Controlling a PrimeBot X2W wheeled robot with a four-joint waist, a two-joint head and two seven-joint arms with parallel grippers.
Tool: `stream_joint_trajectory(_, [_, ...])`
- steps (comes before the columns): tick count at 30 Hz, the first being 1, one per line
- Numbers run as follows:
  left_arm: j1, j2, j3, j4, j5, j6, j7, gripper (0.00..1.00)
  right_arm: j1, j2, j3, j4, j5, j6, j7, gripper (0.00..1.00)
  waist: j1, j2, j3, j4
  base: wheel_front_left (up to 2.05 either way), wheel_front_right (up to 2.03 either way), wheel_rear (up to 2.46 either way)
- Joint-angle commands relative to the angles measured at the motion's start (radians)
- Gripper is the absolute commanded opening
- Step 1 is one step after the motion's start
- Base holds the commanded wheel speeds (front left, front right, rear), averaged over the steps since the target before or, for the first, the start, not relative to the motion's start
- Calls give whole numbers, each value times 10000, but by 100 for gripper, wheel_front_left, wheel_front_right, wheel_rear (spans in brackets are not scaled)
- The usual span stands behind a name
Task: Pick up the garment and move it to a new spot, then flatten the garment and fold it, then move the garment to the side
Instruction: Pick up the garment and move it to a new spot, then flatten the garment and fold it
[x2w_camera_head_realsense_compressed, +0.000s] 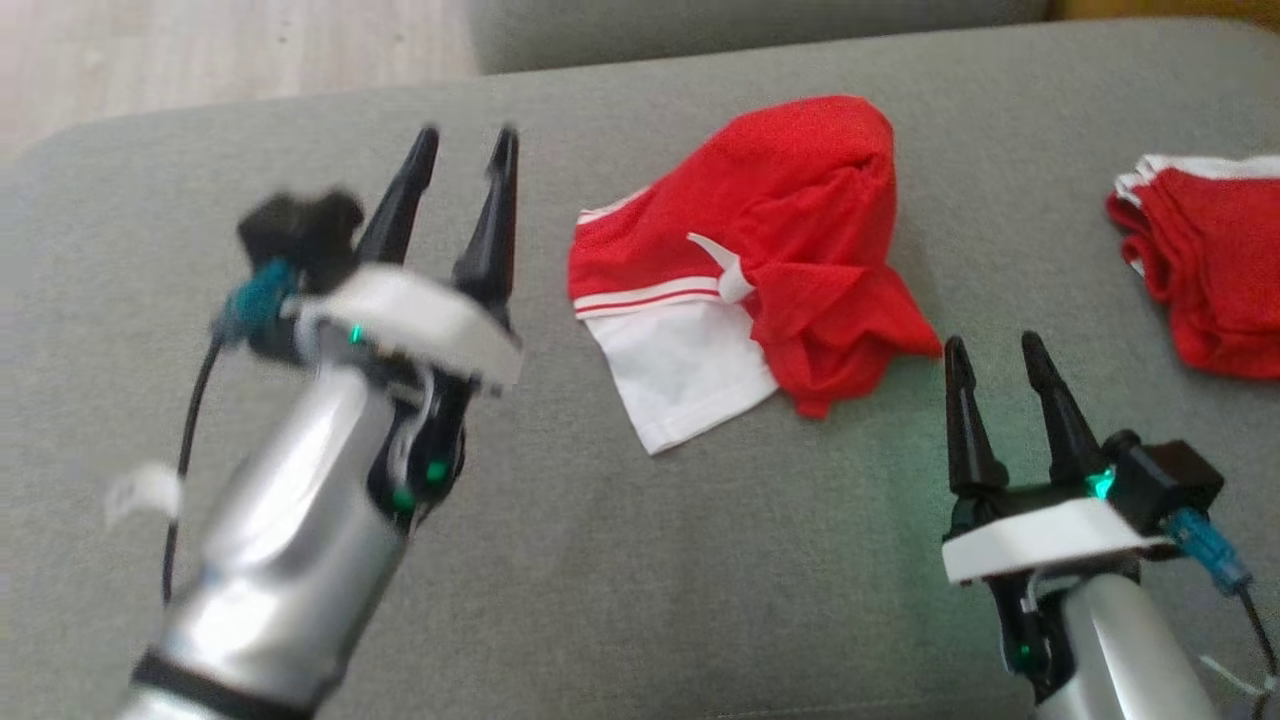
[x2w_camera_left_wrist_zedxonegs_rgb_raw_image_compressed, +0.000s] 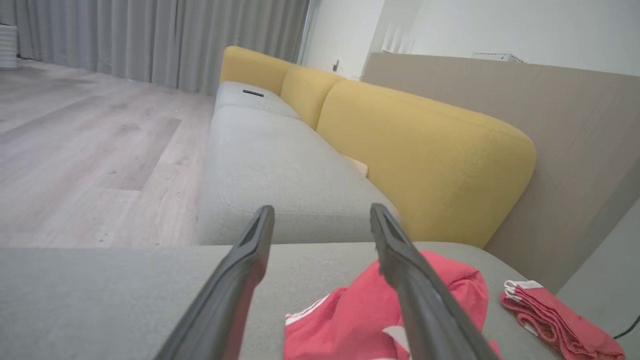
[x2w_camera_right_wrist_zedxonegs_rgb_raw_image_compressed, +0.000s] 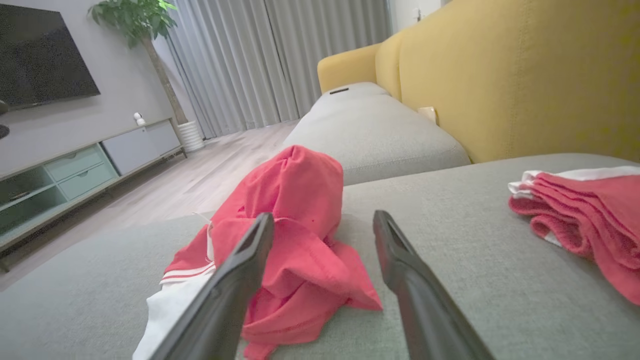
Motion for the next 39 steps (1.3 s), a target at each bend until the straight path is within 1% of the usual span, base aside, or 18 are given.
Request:
stream_joint_trajectory(1, [50,293,530,-550,279,54,-108,100,-23,-35,165,-336,-103,67,-108,100,0,0,-187,207,0,0,0])
stream_joint_trajectory(4, [1261,511,1068,-1193,896,38,-109,100,162,-35,18,-422,-259,67,-88,100,0,0,-333,307,0,0,0])
stream_joint_trajectory(8, [2737,493,1790,-1716,1592,-103,-109,100,329,-35,-240,-595,-325,67,14,100,0,0,-499,362,0,0,0])
stream_joint_trajectory(11, [3658,251,2311,-1974,2132,-242,-109,100,403,-35,-328,-712,-310,67,89,100,0,0,-588,352,0,0,0])
stream_joint_trajectory(16, [4613,-453,3021,-2117,2859,-654,-110,100,531,-35,-411,-856,-312,67,173,100,0,0,-660,427,0,0,0])
stream_joint_trajectory(21, [4785,-987,3456,-1944,3320,-1140,-110,100,493,-35,-55,-1029,-424,67,338,100,0,0,-575,627,0,0,0])
stream_joint_trajectory(26, [4613,-1275,3733,-1876,3705,-1472,-110,100,192,-35,1143,-848,-820,67,1116,100,0,0,-267,957,0,0,0])
stream_joint_trajectory(30, [4498,-1405,3797,-1754,3881,-1698,-110,100,-299,-35,2067,-224,-1292,67,1788,100,0,0,5,1335,0,0,0])
stream_joint_trajectory(31, [4498,-1405,3797,-1754,3881,-1698,-110,100,-299,-35,2067,-224,-1292,67,1788,100,0,0,5,1335,0,0,0])
stream_joint_trajectory(33, [4445,-1444,3795,-1672,3914,-1780,-110,100,-604,-35,2454,212,-1472,67,2055,100,0,0,117,1538,0,0,0])
stream_joint_trajectory(36, [4379,-1477,3766,-1546,3912,-1873,-110,100,-1093,-35,2866,994,-1511,67,2433,100,0,0,251,1845,0,0,0])
stream_joint_trajectory(39, [4351,-1491,3686,-1450,3853,-1918,-110,100,-1542,-43,2959,1852,-1617,67,2771,100,0,0,319,2106,0,0,0])
